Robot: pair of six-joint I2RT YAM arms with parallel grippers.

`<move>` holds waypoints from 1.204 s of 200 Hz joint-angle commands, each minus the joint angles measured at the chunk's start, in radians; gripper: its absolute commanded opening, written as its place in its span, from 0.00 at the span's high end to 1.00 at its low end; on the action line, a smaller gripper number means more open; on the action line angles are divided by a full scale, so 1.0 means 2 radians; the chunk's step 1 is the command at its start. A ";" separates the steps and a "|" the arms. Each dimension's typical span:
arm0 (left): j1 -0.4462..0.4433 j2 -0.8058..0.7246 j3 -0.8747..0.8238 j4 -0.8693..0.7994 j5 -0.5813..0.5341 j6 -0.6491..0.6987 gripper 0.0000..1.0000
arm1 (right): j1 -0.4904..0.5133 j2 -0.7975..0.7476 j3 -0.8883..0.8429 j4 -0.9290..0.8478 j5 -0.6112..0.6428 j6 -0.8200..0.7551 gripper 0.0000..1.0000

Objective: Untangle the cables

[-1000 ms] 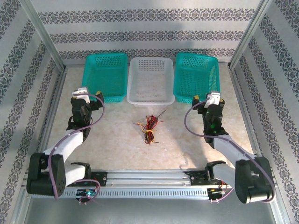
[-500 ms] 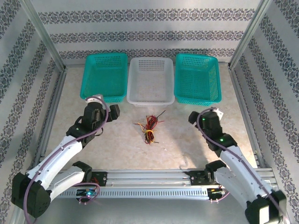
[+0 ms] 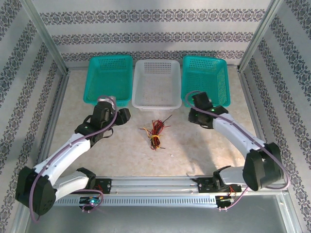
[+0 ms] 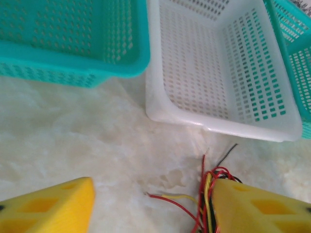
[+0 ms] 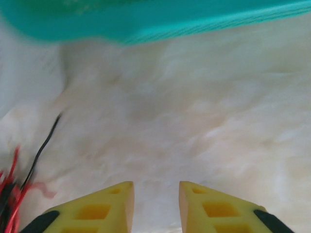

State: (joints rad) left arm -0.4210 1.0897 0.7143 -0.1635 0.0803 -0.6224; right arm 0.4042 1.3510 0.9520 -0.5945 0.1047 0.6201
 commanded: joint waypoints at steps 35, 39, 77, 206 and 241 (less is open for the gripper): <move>-0.067 0.169 0.021 0.148 0.056 -0.061 0.55 | -0.013 0.025 0.016 -0.014 -0.019 -0.010 0.65; -0.069 0.182 0.030 0.152 0.059 -0.060 0.56 | -0.022 0.026 0.016 -0.016 -0.020 -0.012 0.66; -0.079 0.287 0.097 0.184 0.062 -0.061 0.57 | -0.103 0.034 0.015 -0.021 -0.040 -0.041 0.66; -0.079 0.368 0.202 0.165 0.021 -0.023 0.55 | -0.214 0.113 0.074 -0.003 -0.039 -0.095 0.59; -0.088 0.317 0.167 0.163 0.014 -0.030 0.49 | -0.228 0.135 0.098 -0.003 -0.036 -0.114 0.56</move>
State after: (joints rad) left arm -0.5705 1.8221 1.0851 0.1505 0.1291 -0.6838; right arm -0.0380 1.5898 1.0977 -0.6003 0.0250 0.4355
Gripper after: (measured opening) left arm 0.490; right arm 0.428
